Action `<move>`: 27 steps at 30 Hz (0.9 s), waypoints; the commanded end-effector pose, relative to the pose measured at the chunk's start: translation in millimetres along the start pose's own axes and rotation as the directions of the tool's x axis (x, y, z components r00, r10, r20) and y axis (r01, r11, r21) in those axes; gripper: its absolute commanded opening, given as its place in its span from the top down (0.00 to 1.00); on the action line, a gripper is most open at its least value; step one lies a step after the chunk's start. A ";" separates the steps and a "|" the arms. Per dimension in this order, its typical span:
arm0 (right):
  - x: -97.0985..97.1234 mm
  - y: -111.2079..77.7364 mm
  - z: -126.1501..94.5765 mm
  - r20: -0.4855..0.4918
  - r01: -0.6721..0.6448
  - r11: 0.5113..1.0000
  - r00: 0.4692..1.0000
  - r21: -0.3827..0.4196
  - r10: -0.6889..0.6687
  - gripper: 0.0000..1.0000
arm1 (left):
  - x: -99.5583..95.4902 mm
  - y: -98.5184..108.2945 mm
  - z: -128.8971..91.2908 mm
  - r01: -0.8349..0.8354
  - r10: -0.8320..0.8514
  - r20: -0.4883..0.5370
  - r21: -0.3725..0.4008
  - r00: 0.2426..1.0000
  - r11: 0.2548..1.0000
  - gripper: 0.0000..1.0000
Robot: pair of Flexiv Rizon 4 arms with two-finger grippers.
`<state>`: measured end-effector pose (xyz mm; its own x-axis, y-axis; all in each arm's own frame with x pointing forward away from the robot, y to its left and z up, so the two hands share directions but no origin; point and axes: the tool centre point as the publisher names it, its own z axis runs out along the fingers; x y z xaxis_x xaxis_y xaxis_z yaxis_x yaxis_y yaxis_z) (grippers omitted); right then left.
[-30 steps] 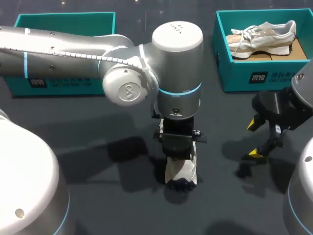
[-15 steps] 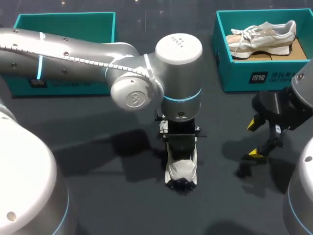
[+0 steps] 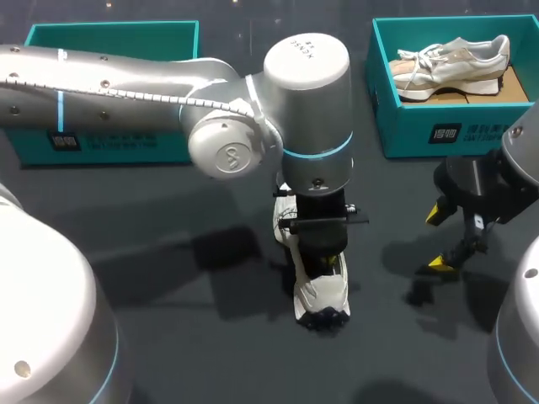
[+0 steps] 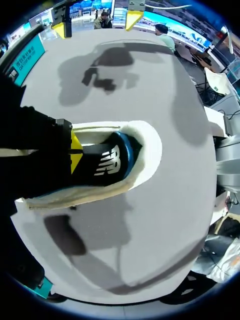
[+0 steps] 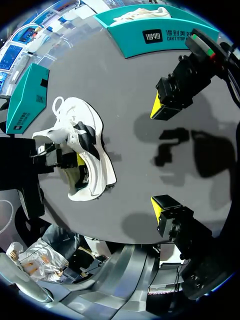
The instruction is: Take the shoe out of the shoebox, open the shoe tongue, remove and reinsert the insole, then place the shoe into the shoebox
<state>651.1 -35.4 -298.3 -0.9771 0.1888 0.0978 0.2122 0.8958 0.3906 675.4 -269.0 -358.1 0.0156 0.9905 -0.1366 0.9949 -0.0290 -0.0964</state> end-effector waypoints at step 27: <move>1.7 -0.6 0.3 0.003 0.000 1.000 1.000 0.001 0.000 0.00 | 23.9 0.0 36.0 0.102 -0.112 -0.122 -0.084 0.986 0.991 1.00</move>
<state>651.1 -35.4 -298.3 -0.9771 0.1889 0.0978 0.2123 0.8957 0.3906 671.8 -259.4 -398.5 -0.0843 0.9962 0.0215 0.9958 0.0850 -0.0348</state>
